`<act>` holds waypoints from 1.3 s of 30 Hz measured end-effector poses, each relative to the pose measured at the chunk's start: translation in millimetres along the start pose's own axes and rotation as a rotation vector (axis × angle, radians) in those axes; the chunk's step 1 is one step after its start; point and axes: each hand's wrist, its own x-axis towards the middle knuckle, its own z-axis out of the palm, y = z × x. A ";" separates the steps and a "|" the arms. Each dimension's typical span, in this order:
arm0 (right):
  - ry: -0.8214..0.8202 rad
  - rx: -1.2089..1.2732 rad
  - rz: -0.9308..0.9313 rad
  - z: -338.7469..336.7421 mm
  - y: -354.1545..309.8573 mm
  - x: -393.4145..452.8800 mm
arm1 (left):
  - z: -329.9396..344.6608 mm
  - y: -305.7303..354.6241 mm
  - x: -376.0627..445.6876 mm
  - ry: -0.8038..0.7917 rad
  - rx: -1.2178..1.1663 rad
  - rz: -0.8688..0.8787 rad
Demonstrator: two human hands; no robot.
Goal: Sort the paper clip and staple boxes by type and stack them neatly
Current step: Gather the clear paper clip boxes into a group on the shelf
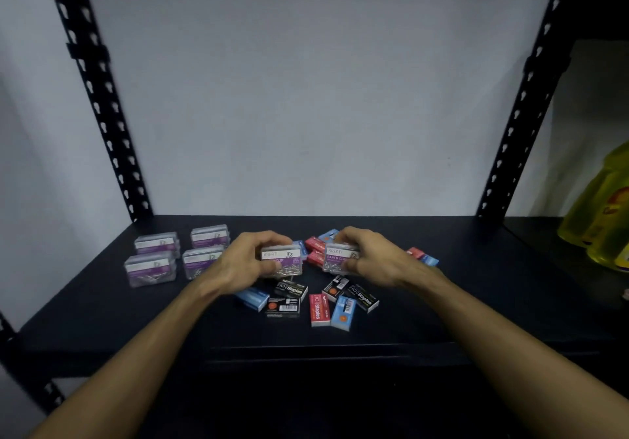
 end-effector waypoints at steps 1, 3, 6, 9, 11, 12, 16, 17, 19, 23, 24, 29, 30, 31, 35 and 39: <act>-0.008 -0.001 -0.017 4.8 -8.2 3.4 | -6.3 -3.2 -7.5 0.010 0.005 0.000; -0.022 0.007 -0.054 15.0 -24.9 10.0 | -19.9 -9.6 -21.6 0.035 0.002 -0.011; -0.043 0.006 -0.109 30.9 -50.2 20.3 | -41.3 -18.7 -41.0 0.074 -0.007 -0.031; -0.074 0.007 -0.151 46.8 -71.2 31.8 | -62.2 -30.0 -58.2 0.107 -0.001 -0.056; -0.086 0.006 -0.179 56.4 -85.1 38.1 | -75.5 -39.5 -69.3 0.119 -0.009 -0.081; -0.090 0.009 -0.193 61.2 -91.7 40.9 | -82.1 -45.0 -74.8 0.123 -0.014 -0.097; -0.111 0.021 -0.237 78.9 -117.4 50.2 | -105.9 -66.2 -93.5 0.141 -0.016 -0.138; -0.119 0.023 -0.245 83.5 -122.4 52.5 | -110.1 -70.0 -97.6 0.142 -0.023 -0.144; -0.140 0.029 -0.256 93.0 -130.7 56.8 | -117.0 -76.8 -104.7 0.143 -0.030 -0.150; -0.168 0.033 -0.272 109.5 -143.4 62.9 | -125.6 -87.1 -116.4 0.141 -0.049 -0.179; -0.175 0.031 -0.276 112.9 -145.8 64.1 | -126.9 -89.6 -118.4 0.141 -0.051 -0.184; -0.200 0.037 -0.280 126.2 -153.9 66.6 | -129.1 -97.4 -126.2 0.138 -0.044 -0.207; -0.209 0.040 -0.277 128.2 -155.2 66.8 | -129.2 -97.5 -127.2 0.143 -0.051 -0.208; -0.217 0.043 -0.274 129.9 -156.4 66.8 | -129.5 -97.3 -127.9 0.149 -0.061 -0.210; -0.214 0.054 -0.280 132.8 -161.4 67.2 | -131.9 -101.2 -128.9 0.149 -0.077 -0.229; -0.218 0.064 -0.281 135.0 -164.1 66.6 | -133.2 -108.9 -130.6 0.148 -0.092 -0.235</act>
